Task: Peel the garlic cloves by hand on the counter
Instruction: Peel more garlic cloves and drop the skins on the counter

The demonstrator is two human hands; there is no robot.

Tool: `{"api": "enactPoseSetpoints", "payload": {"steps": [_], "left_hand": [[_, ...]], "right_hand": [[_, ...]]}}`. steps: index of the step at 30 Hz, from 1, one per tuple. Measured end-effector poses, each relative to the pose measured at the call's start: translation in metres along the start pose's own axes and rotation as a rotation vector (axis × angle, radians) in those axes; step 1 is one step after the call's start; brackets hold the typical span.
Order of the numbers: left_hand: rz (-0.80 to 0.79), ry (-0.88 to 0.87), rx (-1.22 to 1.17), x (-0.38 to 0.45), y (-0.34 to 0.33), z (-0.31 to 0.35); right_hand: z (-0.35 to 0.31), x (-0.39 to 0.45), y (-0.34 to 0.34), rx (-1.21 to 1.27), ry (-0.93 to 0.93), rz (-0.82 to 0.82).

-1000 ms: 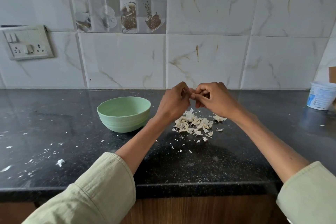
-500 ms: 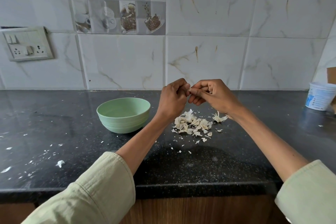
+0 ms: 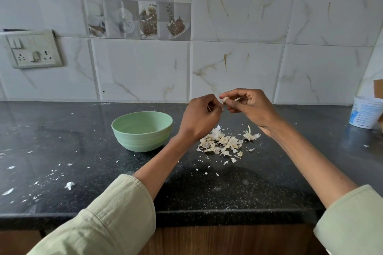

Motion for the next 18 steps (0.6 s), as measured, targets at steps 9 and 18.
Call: {"api": "enactPoseSetpoints", "payload": {"steps": [9,18], "left_hand": [[0.085,-0.044,0.164,0.0038,0.0087,-0.0004],[0.014,-0.089,0.237,0.0032,0.0033,-0.001]], "right_hand": [[-0.0001,-0.001,0.0009,-0.131,0.003,0.0],[-0.003,-0.0005,0.0062,-0.134,0.042,0.071]]}}
Point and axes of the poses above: each hand's wrist, its own x-axis towards the middle knuckle, its own y-axis out of the back of the hand, z = x × y, the point moved 5 cm from there along x, towards the middle knuckle, and after that the axes turned 8 degrees about -x, right-handed, at the moved point
